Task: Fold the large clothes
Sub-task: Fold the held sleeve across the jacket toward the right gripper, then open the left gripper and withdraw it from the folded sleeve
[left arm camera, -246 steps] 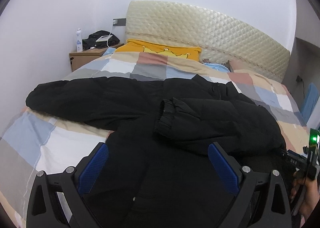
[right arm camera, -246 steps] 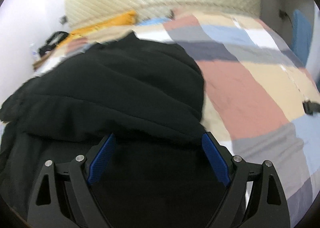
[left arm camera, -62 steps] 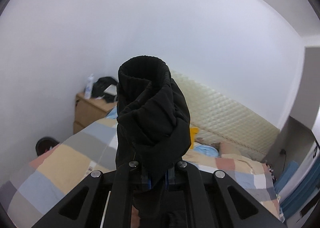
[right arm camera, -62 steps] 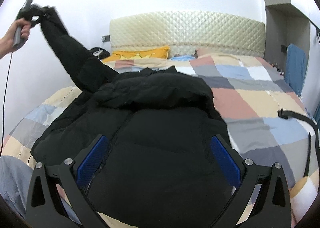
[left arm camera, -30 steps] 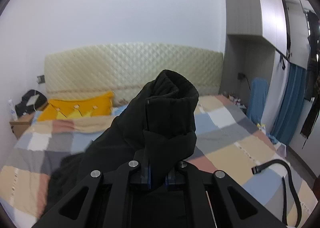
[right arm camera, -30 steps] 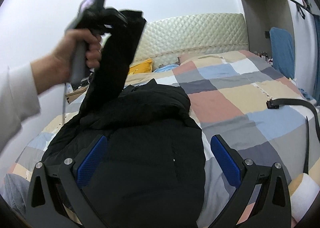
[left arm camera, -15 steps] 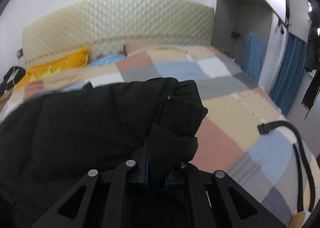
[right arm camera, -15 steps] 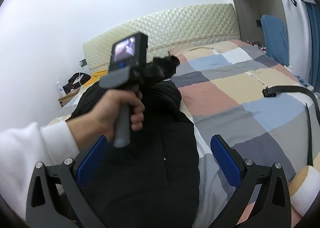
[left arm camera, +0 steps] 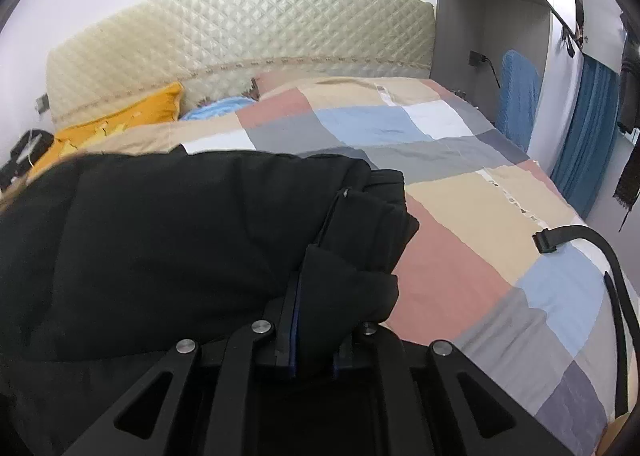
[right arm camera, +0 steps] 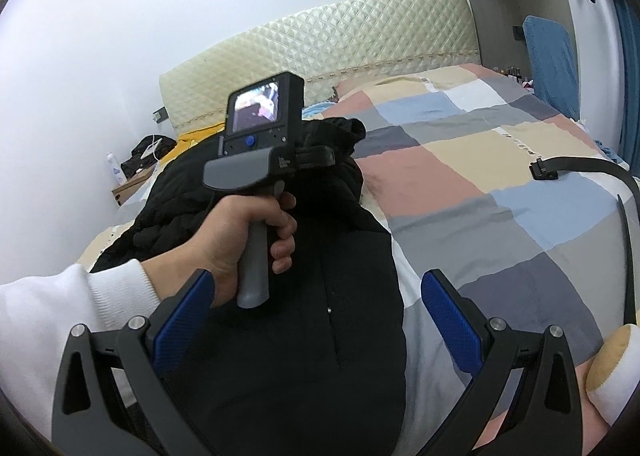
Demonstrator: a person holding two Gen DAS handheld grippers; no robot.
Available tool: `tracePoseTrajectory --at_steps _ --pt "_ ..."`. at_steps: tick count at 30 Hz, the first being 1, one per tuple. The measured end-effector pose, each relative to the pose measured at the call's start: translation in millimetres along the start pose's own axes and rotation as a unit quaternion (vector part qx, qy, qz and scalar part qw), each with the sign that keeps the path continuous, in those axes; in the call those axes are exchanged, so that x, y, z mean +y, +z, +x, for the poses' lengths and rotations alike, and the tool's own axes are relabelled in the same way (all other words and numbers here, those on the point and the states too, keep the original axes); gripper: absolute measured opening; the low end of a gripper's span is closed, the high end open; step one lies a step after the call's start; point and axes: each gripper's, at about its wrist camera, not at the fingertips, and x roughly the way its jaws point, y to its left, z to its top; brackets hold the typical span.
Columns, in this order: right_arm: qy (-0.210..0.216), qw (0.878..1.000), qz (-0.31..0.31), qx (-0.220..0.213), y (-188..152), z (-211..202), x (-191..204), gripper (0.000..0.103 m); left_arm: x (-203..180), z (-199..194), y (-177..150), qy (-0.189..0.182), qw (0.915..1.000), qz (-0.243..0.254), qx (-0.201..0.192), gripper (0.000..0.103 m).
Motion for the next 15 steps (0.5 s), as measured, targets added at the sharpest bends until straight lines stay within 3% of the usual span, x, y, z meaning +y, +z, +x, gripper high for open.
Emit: tracePoseTrajectory --at_steps 3,5,7,9,15 --pt "-0.016 1.000 -0.003 -0.001 0 1 0 0.103 -8 -10 2 0.036 0.9987 0.036 -0.006 0.019" --pt "-0.024 1.000 -0.003 -0.005 0 1 -1 0.103 -11 -20 1 0.056 0.9963 0.063 -0.019 0.039" --pt "-0.027 1.000 -0.005 -0.006 1 1 -1 0.103 -10 -36 -3 0.069 0.9937 0.077 -0.042 0.068" --pt "-0.027 1.000 -0.006 -0.007 1 1 0 0.103 -1 -52 -6 0.066 0.9940 0.070 -0.052 0.085" --pt "-0.036 0.999 -0.009 -0.012 2 -4 3 0.103 49 -108 -10 0.049 0.9950 0.048 -0.072 0.088"
